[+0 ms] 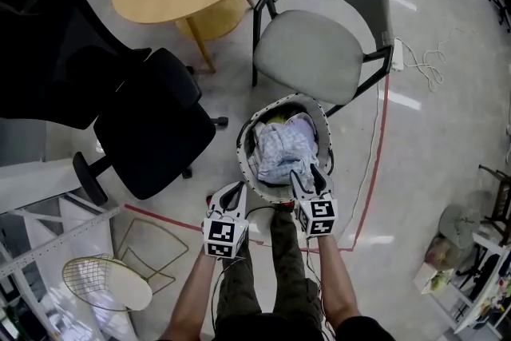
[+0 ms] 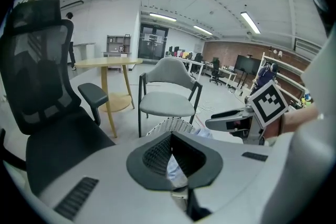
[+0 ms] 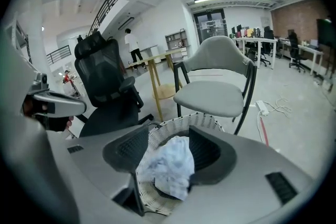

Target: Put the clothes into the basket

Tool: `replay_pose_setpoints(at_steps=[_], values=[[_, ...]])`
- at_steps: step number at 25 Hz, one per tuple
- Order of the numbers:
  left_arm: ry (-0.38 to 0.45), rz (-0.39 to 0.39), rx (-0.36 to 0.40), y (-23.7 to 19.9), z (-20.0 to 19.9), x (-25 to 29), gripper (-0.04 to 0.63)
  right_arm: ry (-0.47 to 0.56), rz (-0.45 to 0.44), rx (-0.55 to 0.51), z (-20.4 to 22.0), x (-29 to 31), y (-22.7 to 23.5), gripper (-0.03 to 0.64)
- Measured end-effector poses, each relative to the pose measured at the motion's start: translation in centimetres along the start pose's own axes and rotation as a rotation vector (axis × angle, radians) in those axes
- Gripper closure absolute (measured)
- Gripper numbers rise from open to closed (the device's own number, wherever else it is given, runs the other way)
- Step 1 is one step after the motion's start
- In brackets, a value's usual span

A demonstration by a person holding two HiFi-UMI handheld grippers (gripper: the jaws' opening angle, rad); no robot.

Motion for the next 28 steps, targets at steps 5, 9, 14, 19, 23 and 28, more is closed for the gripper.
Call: replay_pose_setpoints(at_steps=[5,9,14,19,23,28], values=[[0.007,-0.003,0.006,0.1,-0.9,-0.6,0.589,0.017,-0.003,0.003,-0.8,-0.9,-0.2,0.359],[0.028,-0.006,0.017,0.4,-2.4,-1.4,0.589,0.038,-0.006,0.001,-2.0,-1.9,-0.4,0.359],[0.078,-0.014,0.050,1.0,-5.3,-3.4,0.588,0.089,-0.006,-0.021,-4.6,-4.1,-1.2,0.359],[0.137,-0.026,0.085,1.8,-8.7,-5.9,0.589,0.160,-0.008,-0.039,-8.0,-7.2,-2.0,0.359],[0.182,-0.034,0.101,2.6,-11.7,-7.6,0.589,0.212,-0.026,-0.054,-11.4,-9.5,-2.5,0.360],[0.237,-0.052,0.110,3.7,-14.3,-10.5,0.588,0.265,-0.037,-0.103,-14.7,-12.8,-3.8,0.388]])
Point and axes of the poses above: the fingertips, and each gripper's own axes: x forward along the fingers, y to its right, z out of its underside, the point moved 10 cm from there along -x, backward along the fingers, and after that the axes turned 5 degrees about -y, right-handed, at the moved point
